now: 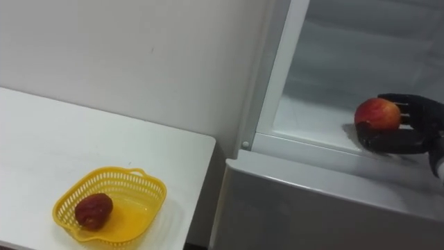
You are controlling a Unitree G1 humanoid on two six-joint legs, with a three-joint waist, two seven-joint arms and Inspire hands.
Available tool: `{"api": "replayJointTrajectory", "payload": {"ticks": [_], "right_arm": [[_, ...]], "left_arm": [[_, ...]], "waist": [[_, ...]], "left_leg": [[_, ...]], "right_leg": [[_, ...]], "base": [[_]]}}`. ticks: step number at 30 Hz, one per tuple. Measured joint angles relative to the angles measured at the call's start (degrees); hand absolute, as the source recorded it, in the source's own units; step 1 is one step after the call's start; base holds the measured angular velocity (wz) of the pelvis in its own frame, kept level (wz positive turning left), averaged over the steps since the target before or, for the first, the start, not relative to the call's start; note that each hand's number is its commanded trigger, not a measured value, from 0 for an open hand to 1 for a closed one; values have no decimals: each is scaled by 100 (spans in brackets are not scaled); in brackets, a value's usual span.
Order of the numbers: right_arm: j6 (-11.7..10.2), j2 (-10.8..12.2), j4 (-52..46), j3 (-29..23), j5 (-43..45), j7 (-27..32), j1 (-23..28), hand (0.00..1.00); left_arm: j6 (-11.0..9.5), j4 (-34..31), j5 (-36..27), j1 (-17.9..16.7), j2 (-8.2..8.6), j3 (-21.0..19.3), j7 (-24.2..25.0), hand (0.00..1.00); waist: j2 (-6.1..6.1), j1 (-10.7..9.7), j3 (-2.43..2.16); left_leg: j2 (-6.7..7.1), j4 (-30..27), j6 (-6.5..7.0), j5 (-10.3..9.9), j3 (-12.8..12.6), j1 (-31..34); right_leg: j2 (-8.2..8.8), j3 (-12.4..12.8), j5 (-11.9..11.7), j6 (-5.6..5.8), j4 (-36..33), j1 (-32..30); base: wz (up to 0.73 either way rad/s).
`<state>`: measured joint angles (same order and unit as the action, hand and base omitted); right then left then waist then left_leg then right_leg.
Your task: Retrieve from the upper fridge
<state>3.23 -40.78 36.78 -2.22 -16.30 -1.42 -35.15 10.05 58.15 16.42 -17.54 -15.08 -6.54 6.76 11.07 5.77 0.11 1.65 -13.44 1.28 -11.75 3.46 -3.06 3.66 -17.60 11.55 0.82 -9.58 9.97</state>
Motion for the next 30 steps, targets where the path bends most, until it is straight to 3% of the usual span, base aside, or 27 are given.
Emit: {"api": "replayJointTrajectory", "payload": {"ticks": [4, 13, 16, 19, 24, 30], "right_arm": [[70, 0, -195, 48, -113, -9, 0, 100], [70, 1, -899, 324, -96, 147, 91, 100], [68, 6, -1607, 329, 42, 152, 358, 100], [62, 13, -2429, 326, 89, 120, 723, 100], [64, 63, -3464, 319, 276, 121, 961, 100], [45, 143, -4748, 284, 536, 128, 1257, 100]], "left_arm": [[0, -23, 7, -24, -1, -2, -22, 0], [-61, -79, 2, -1, -21, 118, -278, 0], [-153, -79, 3, 28, -14, 122, -263, 0], [-185, -67, 7, 34, 34, 116, -258, 0], [-189, -72, 2, 18, 59, 108, -216, 0], [-239, -67, 1, 52, 70, 117, -150, 0]], "waist": [[11, -3, -8], [-41, -93, 20], [-75, -95, 7], [-147, -93, 2], [-311, -106, -47], [-471, -235, -37]], "left_leg": [[1, 6, 0, 0, -1, 5], [-13, 5, 1, 1, -66, -39], [-33, -1, -5, -3, -131, 38], [-33, -6, -3, -5, -162, 59], [-85, -17, 0, -7, -235, 48], [-93, -28, 1, -8, -283, 78]], "right_leg": [[1, 21, 0, 1, -1, -4], [3, 29, 0, 1, -4, 2], [-1, 39, 0, 0, -19, -82], [3, 48, 0, 0, -20, -100], [1, 129, -6, -9, -23, -114], [0, 165, -21, -31, -29, -154]], "base": [[0], [-4], [-8], [-3], [-4], [-5]]}}
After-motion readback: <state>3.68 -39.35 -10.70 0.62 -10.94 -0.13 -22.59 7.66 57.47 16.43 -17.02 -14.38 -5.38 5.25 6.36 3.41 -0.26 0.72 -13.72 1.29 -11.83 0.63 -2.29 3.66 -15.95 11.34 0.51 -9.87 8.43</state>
